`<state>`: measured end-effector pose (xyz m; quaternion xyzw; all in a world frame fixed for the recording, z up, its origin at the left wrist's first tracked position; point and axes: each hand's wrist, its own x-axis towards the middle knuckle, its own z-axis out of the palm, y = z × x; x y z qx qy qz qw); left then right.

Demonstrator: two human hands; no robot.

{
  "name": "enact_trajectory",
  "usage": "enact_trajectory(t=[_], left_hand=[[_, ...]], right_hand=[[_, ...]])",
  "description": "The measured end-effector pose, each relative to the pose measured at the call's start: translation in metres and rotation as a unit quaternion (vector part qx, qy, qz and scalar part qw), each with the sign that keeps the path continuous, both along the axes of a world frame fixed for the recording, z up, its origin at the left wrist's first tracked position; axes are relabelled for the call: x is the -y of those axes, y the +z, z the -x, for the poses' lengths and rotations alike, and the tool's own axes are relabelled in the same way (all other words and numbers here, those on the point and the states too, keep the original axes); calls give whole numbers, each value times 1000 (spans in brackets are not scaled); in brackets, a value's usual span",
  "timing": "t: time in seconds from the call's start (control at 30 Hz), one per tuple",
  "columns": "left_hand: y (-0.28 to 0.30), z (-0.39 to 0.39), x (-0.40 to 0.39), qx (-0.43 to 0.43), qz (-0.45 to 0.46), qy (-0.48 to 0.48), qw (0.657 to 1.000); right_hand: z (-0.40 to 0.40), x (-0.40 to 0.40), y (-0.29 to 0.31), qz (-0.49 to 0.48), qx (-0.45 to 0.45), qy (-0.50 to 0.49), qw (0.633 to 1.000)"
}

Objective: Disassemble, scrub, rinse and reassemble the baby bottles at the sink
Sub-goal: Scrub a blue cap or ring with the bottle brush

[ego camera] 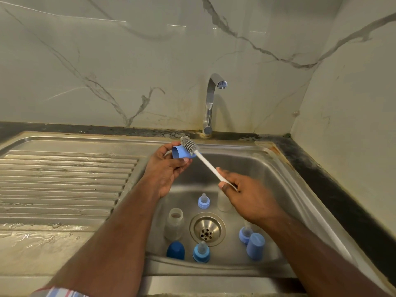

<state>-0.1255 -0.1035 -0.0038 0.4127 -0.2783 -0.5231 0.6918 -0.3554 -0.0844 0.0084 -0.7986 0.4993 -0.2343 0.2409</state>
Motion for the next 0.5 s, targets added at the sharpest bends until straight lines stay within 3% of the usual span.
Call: enact_trajectory(t=[0.5], left_hand=[[-3,-1,3,13,6,-12,1000]], right_hand=[[1,-5,1,-1,3,17,1000]])
